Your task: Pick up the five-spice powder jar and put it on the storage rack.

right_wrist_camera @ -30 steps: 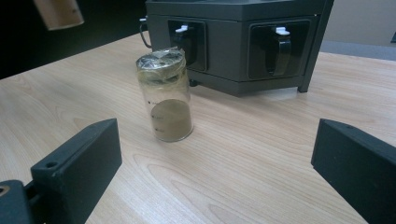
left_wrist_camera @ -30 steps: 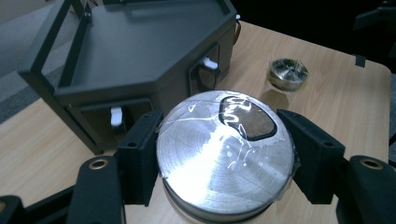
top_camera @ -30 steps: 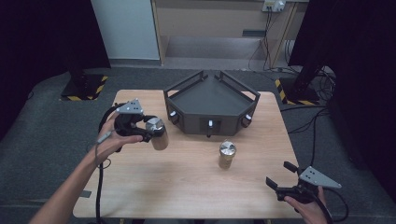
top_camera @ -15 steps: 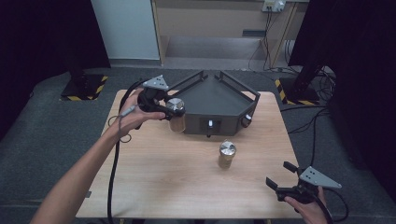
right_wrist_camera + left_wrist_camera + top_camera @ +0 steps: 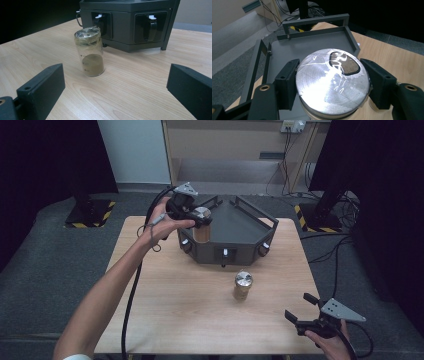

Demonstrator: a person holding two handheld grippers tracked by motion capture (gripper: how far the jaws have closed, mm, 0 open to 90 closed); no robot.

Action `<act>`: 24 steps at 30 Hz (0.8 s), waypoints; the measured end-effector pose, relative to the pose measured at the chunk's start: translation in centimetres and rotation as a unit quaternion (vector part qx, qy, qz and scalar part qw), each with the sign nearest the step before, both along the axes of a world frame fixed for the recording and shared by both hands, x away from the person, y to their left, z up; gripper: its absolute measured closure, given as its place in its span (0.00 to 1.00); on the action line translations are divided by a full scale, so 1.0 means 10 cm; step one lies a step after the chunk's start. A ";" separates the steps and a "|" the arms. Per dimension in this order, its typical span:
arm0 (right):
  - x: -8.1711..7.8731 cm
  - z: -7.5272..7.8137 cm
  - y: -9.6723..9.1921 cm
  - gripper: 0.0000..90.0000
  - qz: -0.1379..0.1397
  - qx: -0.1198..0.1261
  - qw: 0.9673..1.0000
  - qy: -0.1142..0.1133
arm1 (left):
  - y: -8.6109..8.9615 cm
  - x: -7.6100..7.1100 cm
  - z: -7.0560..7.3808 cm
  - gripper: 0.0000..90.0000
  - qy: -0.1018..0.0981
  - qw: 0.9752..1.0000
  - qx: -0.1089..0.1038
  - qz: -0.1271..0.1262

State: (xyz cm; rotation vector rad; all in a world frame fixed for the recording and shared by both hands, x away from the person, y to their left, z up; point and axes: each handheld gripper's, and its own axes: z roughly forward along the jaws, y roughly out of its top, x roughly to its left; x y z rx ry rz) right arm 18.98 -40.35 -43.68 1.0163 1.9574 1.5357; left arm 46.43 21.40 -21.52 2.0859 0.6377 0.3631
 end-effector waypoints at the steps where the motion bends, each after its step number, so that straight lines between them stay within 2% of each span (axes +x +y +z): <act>1: 0.00 0.00 0.00 0.02 0.000 0.000 1.000 0.001 | -0.05 0.06 -0.03 0.38 0.001 1.000 0.003 0.007; 5: 0.00 0.00 -0.01 0.03 0.000 0.001 1.000 -0.001 | -0.17 0.17 -0.11 0.38 -0.004 1.000 0.006 0.024; 9: 0.00 -0.01 -0.01 0.03 0.000 0.001 1.000 -0.001 | -0.23 0.28 -0.20 0.38 0.004 0.999 0.001 0.038; 13: 0.01 -0.01 -0.01 0.03 0.003 0.000 1.000 0.001 | -0.31 0.34 -0.27 0.38 0.003 0.999 0.017 0.045; 16: 0.01 -0.01 -0.01 0.02 0.003 0.000 1.000 0.001 | -0.33 0.40 -0.32 0.38 0.009 0.999 0.014 0.047; 18: 0.01 -0.01 -0.01 0.03 0.001 0.001 1.000 0.001 | -0.36 0.41 -0.34 0.38 0.004 0.999 0.016 0.045; 24: 0.00 0.00 -0.01 0.03 0.000 0.000 1.000 0.001 | -0.42 0.45 -0.37 0.38 0.010 0.999 0.019 0.042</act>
